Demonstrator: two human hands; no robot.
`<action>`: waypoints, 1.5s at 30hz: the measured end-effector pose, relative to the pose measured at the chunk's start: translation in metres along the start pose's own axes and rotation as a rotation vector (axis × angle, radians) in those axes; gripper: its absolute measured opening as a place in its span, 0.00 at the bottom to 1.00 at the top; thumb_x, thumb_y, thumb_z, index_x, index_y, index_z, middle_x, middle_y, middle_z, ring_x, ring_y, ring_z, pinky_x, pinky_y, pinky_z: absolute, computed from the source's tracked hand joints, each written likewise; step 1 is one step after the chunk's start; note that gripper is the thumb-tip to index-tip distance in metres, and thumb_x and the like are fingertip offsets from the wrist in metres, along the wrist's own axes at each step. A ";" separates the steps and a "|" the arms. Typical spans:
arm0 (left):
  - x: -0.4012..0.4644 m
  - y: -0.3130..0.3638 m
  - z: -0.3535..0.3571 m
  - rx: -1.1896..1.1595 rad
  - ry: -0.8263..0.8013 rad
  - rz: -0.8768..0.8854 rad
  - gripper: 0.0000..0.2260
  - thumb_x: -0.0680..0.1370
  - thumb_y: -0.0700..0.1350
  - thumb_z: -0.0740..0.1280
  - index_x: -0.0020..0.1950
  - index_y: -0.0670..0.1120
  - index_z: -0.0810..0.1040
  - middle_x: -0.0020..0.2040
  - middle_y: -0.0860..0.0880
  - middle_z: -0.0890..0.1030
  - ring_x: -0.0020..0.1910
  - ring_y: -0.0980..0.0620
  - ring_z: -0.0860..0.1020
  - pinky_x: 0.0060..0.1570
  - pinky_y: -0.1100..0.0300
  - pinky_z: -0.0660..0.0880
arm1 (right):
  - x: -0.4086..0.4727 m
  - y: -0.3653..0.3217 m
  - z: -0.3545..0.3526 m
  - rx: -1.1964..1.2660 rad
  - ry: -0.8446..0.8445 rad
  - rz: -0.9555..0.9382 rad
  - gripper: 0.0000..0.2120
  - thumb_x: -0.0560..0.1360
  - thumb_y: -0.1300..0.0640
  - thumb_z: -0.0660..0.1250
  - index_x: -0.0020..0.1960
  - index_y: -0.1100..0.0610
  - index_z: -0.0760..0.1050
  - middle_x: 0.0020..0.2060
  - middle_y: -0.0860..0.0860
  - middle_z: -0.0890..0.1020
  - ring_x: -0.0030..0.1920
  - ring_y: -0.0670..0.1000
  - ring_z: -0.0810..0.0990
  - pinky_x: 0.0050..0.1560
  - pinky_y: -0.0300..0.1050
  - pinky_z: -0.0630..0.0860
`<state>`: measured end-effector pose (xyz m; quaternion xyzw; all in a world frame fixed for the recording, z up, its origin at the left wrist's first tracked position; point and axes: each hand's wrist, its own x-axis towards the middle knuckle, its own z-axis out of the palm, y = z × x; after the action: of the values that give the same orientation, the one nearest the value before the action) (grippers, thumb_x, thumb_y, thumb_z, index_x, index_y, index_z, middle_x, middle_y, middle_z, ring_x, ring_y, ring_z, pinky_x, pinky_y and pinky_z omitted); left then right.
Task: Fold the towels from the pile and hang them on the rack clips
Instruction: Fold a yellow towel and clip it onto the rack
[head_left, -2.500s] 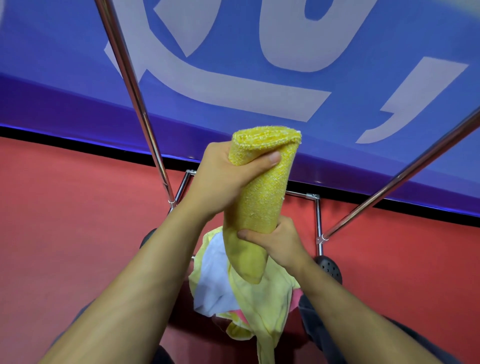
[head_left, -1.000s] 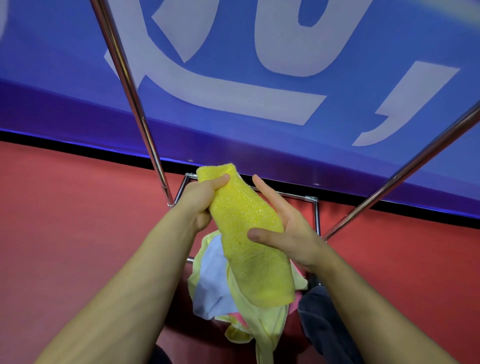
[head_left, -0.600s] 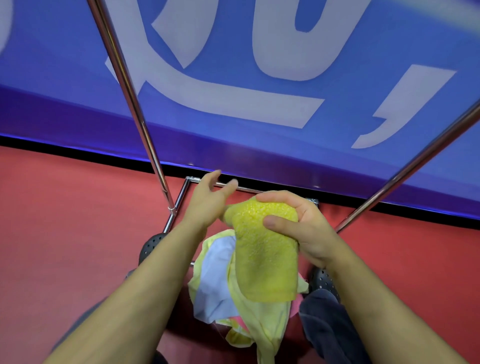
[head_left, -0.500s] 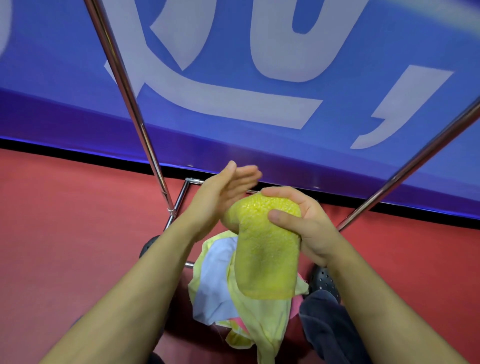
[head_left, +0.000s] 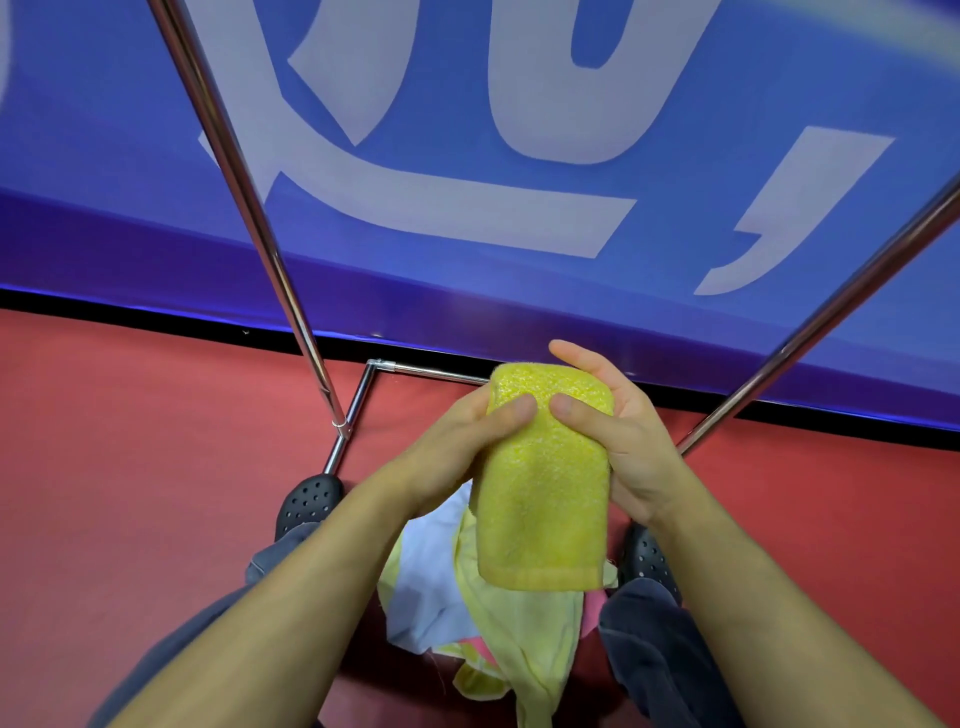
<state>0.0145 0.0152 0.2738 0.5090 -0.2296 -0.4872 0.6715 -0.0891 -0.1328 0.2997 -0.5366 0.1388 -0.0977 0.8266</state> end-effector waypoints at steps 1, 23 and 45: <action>0.000 -0.002 0.001 0.035 0.035 0.016 0.32 0.73 0.59 0.75 0.72 0.45 0.73 0.66 0.42 0.81 0.66 0.41 0.79 0.68 0.43 0.75 | 0.000 0.000 0.001 -0.008 0.005 -0.008 0.26 0.71 0.64 0.71 0.67 0.51 0.77 0.49 0.61 0.85 0.48 0.58 0.84 0.49 0.53 0.84; 0.002 -0.013 0.014 -0.026 0.320 -0.054 0.15 0.77 0.48 0.74 0.58 0.39 0.84 0.54 0.39 0.86 0.56 0.38 0.85 0.63 0.38 0.77 | 0.016 0.013 -0.009 -0.347 0.106 -0.134 0.27 0.75 0.56 0.75 0.71 0.41 0.73 0.72 0.42 0.73 0.74 0.48 0.70 0.71 0.50 0.72; -0.005 -0.005 -0.003 0.340 0.008 -0.195 0.14 0.73 0.38 0.78 0.57 0.48 0.85 0.54 0.46 0.87 0.53 0.47 0.86 0.55 0.53 0.81 | 0.011 0.000 -0.031 -0.610 0.084 0.029 0.07 0.73 0.57 0.77 0.47 0.60 0.85 0.43 0.60 0.87 0.41 0.51 0.85 0.45 0.51 0.81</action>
<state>0.0128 0.0213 0.2691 0.6367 -0.2558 -0.5020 0.5264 -0.0888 -0.1631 0.2863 -0.7534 0.2032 -0.0618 0.6223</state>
